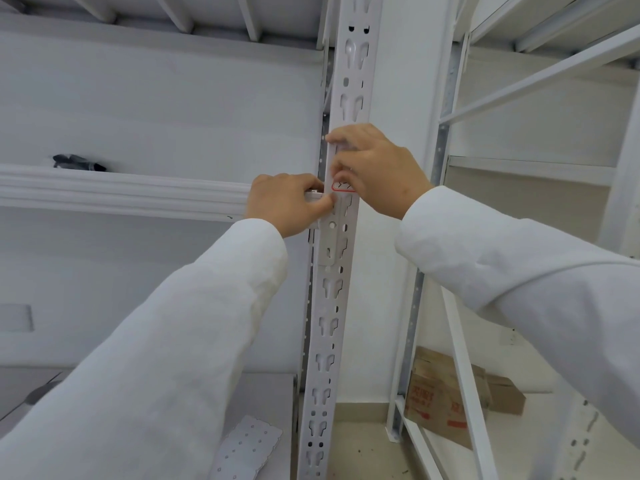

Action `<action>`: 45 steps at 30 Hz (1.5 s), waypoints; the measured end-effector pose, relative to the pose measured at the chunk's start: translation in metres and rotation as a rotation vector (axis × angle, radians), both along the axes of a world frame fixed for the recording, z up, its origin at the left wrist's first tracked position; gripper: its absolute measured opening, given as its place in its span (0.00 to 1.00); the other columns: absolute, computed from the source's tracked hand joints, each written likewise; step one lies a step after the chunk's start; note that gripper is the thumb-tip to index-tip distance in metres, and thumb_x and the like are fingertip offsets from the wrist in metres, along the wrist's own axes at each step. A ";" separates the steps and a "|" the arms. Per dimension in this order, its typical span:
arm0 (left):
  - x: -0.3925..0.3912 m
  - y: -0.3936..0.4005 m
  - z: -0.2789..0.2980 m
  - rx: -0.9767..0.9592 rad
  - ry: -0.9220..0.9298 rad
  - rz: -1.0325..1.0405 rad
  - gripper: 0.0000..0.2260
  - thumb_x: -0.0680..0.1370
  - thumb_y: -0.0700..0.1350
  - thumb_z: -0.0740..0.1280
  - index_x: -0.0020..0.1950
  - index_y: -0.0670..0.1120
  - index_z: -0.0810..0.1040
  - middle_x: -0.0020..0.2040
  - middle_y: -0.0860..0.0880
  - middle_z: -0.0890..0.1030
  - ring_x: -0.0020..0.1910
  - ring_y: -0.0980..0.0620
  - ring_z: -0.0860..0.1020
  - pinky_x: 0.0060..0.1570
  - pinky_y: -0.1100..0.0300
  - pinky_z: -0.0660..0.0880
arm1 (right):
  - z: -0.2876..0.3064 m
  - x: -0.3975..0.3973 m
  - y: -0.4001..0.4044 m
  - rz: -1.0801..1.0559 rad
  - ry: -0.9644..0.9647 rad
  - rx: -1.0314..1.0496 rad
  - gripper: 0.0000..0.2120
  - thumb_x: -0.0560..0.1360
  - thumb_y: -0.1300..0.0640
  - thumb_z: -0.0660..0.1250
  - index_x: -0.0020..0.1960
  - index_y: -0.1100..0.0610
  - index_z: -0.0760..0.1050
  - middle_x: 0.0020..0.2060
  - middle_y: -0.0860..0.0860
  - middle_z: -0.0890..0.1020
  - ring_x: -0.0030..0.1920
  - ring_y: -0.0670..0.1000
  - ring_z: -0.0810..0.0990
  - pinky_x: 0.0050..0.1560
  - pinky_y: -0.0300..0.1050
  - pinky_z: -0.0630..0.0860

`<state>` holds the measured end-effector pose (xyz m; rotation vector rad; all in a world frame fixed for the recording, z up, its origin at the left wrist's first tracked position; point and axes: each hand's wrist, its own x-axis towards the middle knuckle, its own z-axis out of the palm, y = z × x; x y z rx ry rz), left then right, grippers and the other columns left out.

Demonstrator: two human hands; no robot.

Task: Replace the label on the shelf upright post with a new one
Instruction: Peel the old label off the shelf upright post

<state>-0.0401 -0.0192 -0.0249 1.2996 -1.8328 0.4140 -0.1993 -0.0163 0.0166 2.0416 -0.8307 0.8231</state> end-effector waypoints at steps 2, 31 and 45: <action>0.000 -0.001 0.000 -0.004 -0.004 -0.001 0.16 0.76 0.60 0.58 0.55 0.53 0.78 0.52 0.50 0.83 0.54 0.48 0.77 0.56 0.55 0.63 | -0.001 -0.001 0.000 0.002 -0.010 0.012 0.05 0.75 0.59 0.63 0.45 0.57 0.78 0.63 0.48 0.74 0.64 0.49 0.68 0.40 0.48 0.74; 0.001 -0.002 0.000 -0.003 0.013 -0.017 0.13 0.74 0.57 0.57 0.48 0.53 0.78 0.45 0.48 0.83 0.46 0.46 0.76 0.52 0.54 0.65 | -0.033 0.032 0.010 0.006 -0.630 0.140 0.08 0.69 0.54 0.70 0.40 0.58 0.74 0.65 0.48 0.68 0.65 0.48 0.65 0.44 0.44 0.71; 0.001 -0.002 0.000 0.006 0.005 -0.015 0.18 0.72 0.60 0.56 0.53 0.56 0.78 0.47 0.49 0.84 0.51 0.48 0.78 0.56 0.53 0.65 | -0.037 0.037 0.013 0.019 -0.806 0.222 0.06 0.71 0.55 0.67 0.39 0.57 0.80 0.65 0.47 0.68 0.64 0.49 0.67 0.47 0.42 0.65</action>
